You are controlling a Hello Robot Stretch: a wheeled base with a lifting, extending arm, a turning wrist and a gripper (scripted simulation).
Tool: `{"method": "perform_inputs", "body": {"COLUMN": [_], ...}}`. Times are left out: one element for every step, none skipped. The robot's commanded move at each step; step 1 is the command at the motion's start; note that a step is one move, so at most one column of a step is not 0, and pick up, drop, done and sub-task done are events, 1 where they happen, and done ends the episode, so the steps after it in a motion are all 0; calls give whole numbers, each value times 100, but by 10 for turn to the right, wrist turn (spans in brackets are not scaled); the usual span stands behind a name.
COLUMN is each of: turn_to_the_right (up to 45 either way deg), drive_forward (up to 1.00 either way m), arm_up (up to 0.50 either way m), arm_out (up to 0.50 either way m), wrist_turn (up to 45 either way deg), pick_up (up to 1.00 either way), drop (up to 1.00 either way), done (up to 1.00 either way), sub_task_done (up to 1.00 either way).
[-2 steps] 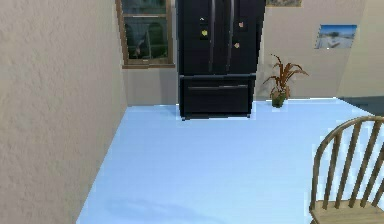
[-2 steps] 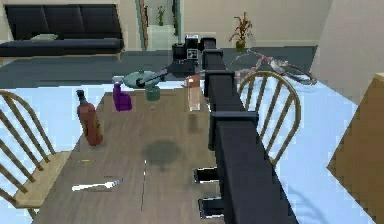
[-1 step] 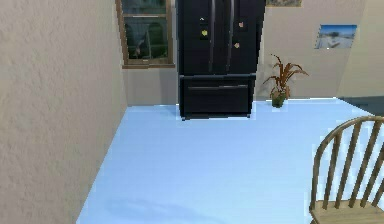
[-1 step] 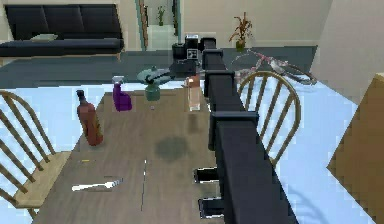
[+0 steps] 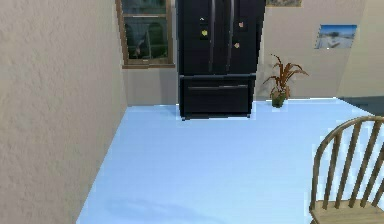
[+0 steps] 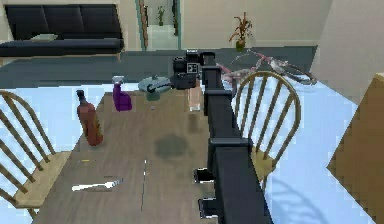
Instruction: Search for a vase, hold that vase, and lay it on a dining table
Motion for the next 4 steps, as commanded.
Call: {"method": "perform_inputs", "body": {"turn_to_the_right": [0, 0, 0, 0], "drive_forward": [0, 0, 0, 0], "arm_up": [-32, 0, 4, 0], "arm_out": [0, 0, 0, -8], "wrist_turn": [0, 0, 0, 0], "pick_up": [0, 0, 0, 0], "drop": [0, 100, 0, 0], "done": [0, 0, 0, 0], "sub_task_done": [0, 0, 0, 0]}}
